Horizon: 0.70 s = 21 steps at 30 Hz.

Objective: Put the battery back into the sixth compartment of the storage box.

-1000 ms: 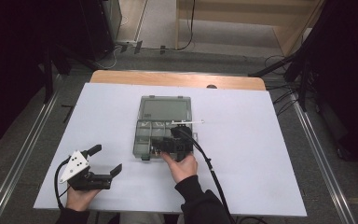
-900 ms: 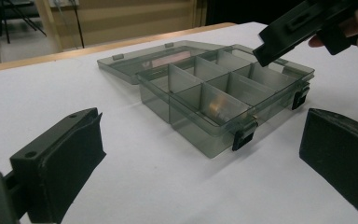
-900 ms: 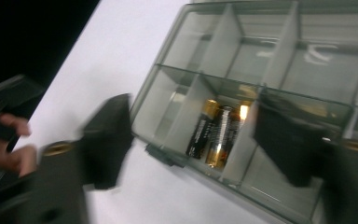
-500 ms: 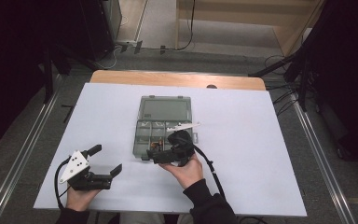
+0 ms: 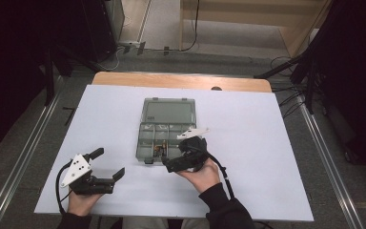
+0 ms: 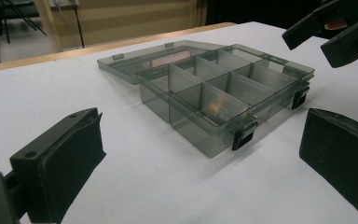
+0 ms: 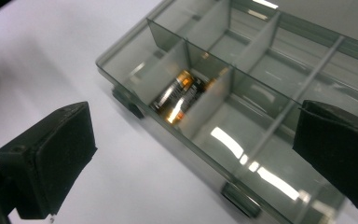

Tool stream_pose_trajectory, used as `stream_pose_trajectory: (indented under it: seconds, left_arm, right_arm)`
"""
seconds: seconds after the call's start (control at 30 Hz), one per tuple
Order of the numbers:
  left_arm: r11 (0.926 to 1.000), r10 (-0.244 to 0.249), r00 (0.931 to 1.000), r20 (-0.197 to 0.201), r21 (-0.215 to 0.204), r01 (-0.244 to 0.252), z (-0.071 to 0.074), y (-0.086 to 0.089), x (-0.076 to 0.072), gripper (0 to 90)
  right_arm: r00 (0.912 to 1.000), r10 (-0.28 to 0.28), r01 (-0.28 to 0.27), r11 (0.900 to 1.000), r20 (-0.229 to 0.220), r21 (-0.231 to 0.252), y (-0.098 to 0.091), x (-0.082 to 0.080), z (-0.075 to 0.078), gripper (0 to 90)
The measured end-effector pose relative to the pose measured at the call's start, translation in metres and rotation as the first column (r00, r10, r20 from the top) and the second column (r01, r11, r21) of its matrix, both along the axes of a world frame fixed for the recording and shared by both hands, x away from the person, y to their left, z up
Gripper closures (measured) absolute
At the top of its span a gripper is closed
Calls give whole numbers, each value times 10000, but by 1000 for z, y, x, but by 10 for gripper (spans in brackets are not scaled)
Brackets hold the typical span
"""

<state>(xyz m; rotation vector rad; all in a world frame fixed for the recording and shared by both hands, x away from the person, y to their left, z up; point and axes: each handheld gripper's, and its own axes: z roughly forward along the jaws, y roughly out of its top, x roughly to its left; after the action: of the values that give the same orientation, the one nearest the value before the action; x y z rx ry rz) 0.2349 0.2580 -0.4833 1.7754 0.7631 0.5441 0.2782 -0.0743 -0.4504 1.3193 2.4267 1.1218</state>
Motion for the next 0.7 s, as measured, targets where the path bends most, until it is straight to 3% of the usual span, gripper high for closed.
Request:
stream_pose_trajectory:
  seconds: [0.1,0.33,0.7]
  left_arm:
    - [10000,7,10000,-9,7,-7,0,0,0,0]
    - [10000,-5,10000,-5,22,5,0,0,0,0]
    - [10000,14,10000,-13,-33,-15,0,1,-1,0]
  right_arm:
    - [9999,-51,54,9995,93,-313,-9,-1,-2,0]
    - [9992,-327,338,9982,228,-503,-34,-6,-6,0]
    - [9976,-523,527,9986,464,-64,-72,-19,-7,0]
